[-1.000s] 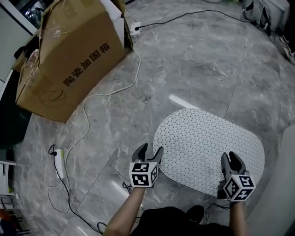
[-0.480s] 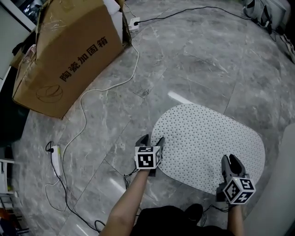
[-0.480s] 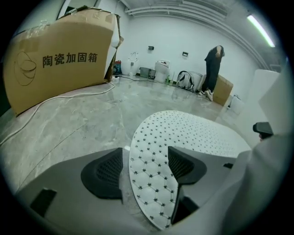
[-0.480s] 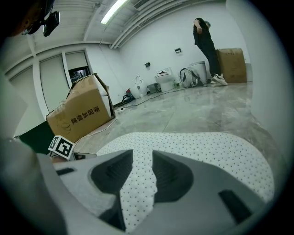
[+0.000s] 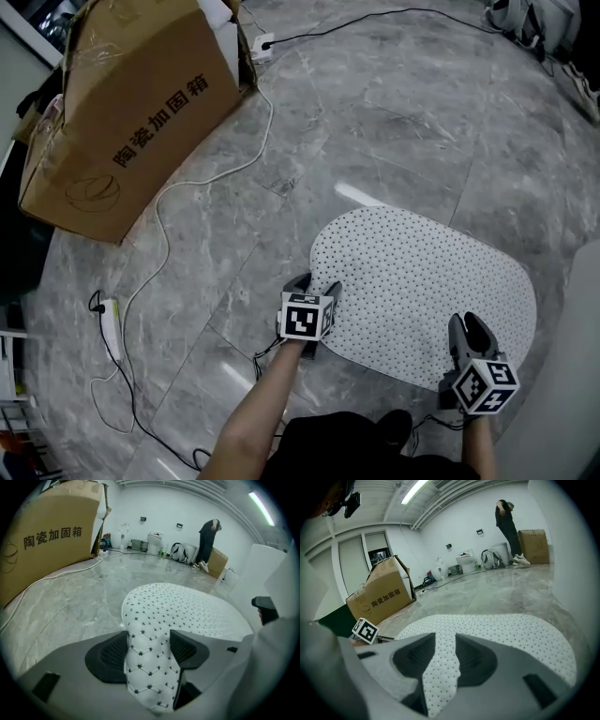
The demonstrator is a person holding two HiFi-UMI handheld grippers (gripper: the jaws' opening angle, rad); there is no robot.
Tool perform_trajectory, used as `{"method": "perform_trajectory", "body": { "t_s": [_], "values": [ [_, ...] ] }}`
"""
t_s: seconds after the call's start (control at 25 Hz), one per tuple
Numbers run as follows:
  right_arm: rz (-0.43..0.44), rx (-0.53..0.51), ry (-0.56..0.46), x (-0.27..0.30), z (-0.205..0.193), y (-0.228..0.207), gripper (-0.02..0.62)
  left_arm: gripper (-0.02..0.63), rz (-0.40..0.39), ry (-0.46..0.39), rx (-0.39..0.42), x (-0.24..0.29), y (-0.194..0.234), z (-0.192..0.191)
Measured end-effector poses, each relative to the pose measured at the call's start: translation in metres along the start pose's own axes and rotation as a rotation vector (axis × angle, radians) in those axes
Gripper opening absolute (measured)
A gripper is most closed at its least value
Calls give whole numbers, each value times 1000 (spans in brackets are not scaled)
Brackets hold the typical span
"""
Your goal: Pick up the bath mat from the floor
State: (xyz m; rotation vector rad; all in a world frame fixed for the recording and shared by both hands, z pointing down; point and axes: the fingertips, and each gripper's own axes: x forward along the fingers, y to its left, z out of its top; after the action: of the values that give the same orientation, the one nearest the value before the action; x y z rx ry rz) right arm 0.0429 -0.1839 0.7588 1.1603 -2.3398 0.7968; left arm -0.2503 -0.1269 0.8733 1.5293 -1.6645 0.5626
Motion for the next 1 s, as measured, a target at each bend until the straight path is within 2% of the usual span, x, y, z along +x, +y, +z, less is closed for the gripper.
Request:
{"method": "perform_trajectory", "body": {
  "t_s": [0.12, 0.2, 0.36, 0.4, 0.68, 0.84, 1.0],
  "values": [
    [-3, 2, 3, 1, -3, 0, 135, 215, -40, 19, 30, 2, -18, -2],
    [-8, 4, 5, 0, -3, -1, 135, 207, -77, 35, 51, 3, -34, 0],
    [-29, 5, 9, -6, -5, -7, 135, 59, -113, 22, 91, -3, -59, 12],
    [-40, 5, 9, -9, -6, -10, 135, 45, -122, 15, 99, -5, -64, 15],
    [-145, 38, 2, -32, -23, -50, 135, 26, -225, -34, 99, -22, -98, 31],
    [-297, 104, 10, -67, -38, -102, 133, 26, -316, -37, 57, -24, -133, 44],
    [-400, 181, 2, -98, -47, -149, 135, 26, -362, -49, 12, -26, -163, 56]
  ]
}}
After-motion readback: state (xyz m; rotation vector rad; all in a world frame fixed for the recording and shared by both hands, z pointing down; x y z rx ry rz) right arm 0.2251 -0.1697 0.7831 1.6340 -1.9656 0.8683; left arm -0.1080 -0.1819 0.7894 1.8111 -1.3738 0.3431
